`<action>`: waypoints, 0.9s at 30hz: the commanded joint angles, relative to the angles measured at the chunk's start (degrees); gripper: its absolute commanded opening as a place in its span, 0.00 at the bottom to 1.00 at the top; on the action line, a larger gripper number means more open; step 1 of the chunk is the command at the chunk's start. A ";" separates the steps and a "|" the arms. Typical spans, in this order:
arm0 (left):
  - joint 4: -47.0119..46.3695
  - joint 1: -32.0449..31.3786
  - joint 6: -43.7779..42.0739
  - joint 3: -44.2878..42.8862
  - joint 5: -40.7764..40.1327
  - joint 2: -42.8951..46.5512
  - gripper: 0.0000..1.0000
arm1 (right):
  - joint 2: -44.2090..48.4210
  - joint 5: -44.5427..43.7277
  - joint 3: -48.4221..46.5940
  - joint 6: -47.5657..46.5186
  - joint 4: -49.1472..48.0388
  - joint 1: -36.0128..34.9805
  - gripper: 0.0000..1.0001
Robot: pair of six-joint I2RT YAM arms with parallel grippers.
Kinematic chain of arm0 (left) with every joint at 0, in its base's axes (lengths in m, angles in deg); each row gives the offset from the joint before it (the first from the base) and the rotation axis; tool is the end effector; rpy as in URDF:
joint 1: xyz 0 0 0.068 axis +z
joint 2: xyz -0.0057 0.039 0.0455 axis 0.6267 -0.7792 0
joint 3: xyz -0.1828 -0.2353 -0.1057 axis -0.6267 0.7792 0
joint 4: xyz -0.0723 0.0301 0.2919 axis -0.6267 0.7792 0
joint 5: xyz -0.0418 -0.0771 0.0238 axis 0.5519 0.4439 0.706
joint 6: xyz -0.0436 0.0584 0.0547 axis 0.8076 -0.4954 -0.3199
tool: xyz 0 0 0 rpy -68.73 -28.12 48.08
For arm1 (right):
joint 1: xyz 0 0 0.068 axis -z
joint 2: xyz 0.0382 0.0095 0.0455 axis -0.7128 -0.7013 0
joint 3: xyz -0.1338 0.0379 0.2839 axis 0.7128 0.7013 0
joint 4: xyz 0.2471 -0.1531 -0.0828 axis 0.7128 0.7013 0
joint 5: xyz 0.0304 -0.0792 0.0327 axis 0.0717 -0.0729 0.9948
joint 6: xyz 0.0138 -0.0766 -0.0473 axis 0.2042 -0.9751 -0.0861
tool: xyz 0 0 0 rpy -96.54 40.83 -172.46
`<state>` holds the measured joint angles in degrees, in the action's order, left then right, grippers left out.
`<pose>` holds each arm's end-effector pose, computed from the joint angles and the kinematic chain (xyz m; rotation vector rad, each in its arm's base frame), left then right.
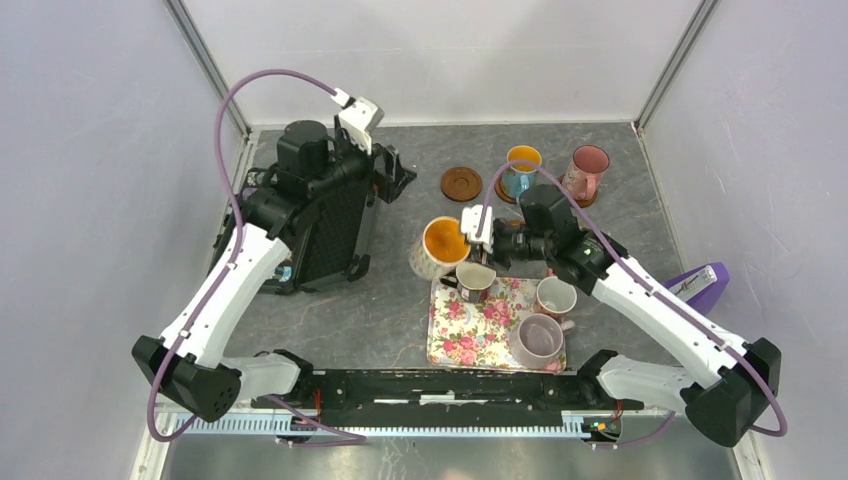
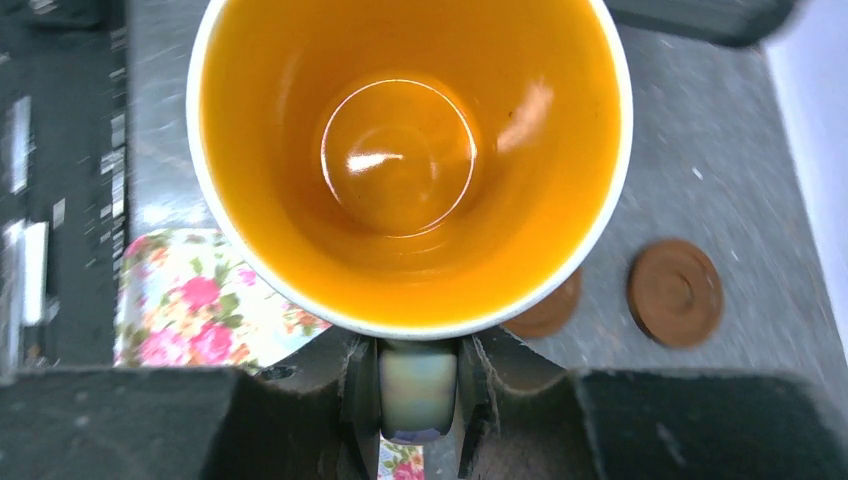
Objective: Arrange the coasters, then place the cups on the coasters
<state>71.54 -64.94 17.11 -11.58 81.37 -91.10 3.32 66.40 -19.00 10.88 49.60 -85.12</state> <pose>0.2991 -0.1751 0.4532 0.6601 1.7607 -0.5949 0.1976 0.2228 0.3431 -1.5368 1.4511 0.6801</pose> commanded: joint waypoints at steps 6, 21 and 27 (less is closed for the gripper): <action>0.28 2.21 1.32 -10.64 -6.70 -1.41 1.00 | -8.00 -26.28 -9.97 23.08 -25.77 6.71 0.00; 1.17 3.32 -0.20 -5.21 -12.74 1.55 1.00 | -29.74 -59.89 -24.44 47.59 -18.15 6.43 0.00; 0.79 3.78 0.37 -4.65 -12.52 1.35 1.00 | -36.27 -62.46 -28.98 50.56 -17.59 5.78 0.00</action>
<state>73.71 -61.66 17.06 -16.56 69.45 -91.26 -31.78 9.40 -40.79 56.82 38.50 -78.48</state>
